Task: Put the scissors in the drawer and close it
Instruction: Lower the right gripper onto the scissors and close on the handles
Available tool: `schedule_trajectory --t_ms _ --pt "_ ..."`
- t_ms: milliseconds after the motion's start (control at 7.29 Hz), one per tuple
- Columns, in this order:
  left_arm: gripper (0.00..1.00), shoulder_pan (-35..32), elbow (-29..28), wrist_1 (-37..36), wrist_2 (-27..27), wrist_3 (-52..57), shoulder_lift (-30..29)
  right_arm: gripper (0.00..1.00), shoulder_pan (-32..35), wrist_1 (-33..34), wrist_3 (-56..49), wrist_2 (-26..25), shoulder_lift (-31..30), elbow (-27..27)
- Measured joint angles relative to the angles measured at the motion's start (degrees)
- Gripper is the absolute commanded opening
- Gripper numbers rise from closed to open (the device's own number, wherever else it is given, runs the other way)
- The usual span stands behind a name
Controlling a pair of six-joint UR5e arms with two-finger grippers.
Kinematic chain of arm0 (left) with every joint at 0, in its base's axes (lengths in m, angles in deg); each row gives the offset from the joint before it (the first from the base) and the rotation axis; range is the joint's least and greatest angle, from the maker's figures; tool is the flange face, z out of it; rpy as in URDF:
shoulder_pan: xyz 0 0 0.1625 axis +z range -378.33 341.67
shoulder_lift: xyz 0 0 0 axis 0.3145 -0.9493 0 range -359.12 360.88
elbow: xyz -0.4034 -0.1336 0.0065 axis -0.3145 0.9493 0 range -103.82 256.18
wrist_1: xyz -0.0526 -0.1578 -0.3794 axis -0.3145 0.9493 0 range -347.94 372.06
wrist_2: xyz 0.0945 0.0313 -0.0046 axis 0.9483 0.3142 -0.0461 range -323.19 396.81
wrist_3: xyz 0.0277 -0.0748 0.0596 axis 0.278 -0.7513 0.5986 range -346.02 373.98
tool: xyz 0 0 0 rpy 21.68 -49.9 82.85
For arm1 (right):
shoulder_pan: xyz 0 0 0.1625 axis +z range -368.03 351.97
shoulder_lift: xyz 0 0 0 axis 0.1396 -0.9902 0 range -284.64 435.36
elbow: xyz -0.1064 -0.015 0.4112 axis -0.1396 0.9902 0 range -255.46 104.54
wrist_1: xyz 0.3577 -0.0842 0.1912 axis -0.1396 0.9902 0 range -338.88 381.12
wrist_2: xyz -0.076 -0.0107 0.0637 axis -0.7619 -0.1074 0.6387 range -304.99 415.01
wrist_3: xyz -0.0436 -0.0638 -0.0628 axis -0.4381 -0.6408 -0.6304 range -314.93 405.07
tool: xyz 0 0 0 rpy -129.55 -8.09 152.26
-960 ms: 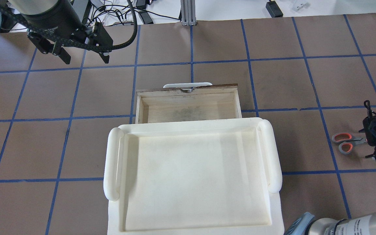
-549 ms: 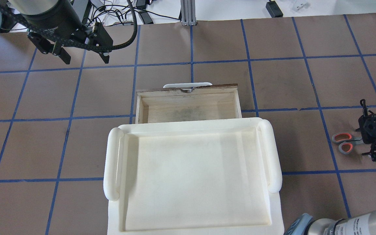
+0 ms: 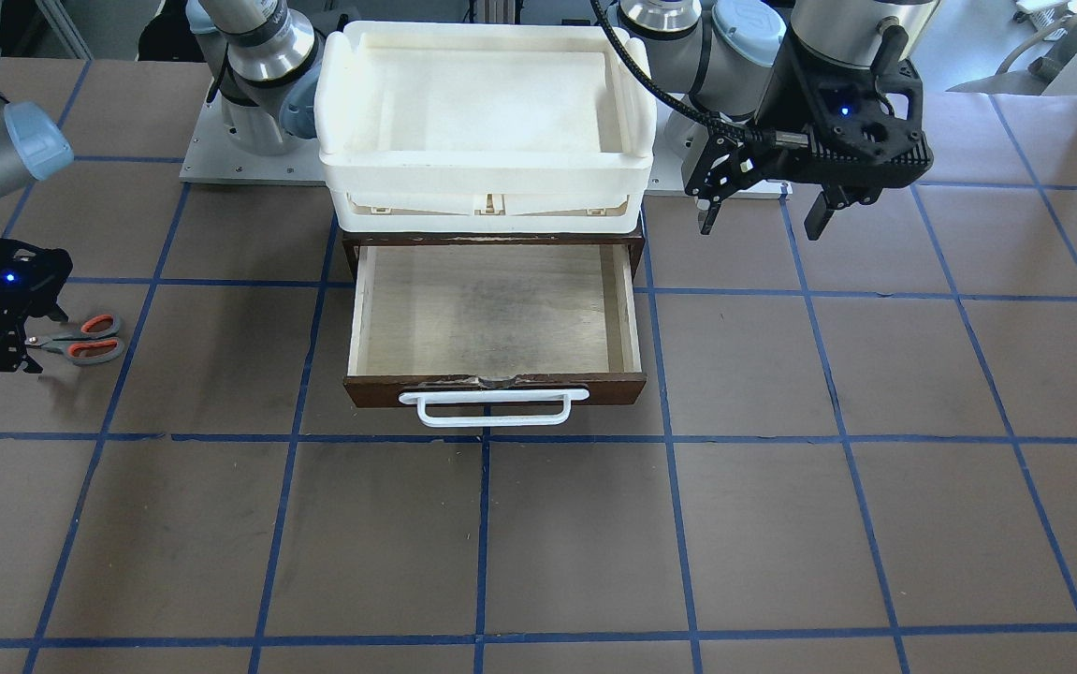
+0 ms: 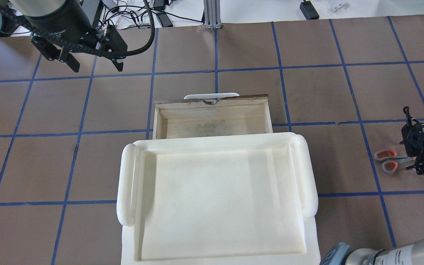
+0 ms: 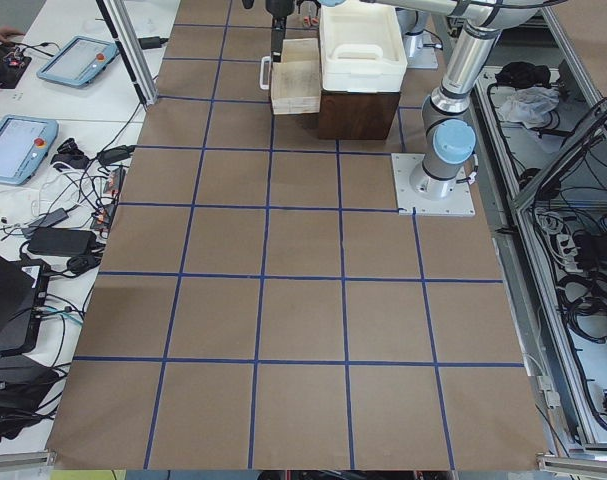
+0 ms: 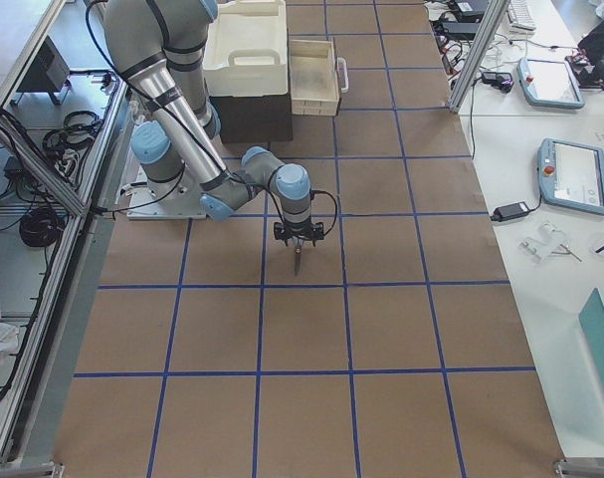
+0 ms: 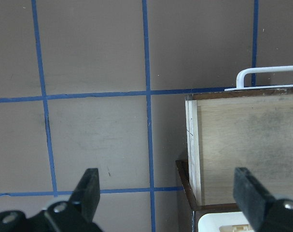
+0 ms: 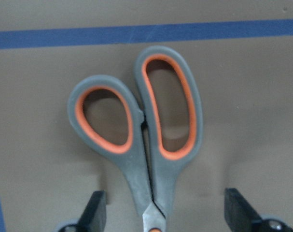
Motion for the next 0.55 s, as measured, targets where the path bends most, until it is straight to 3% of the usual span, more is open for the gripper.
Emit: schedule_trajectory --t_ms 549 --pt "1.00 0.0 0.0 0.0 -0.1 0.0 -0.1 0.77 0.0 -2.1 -0.4 -0.9 -1.2 0.2"
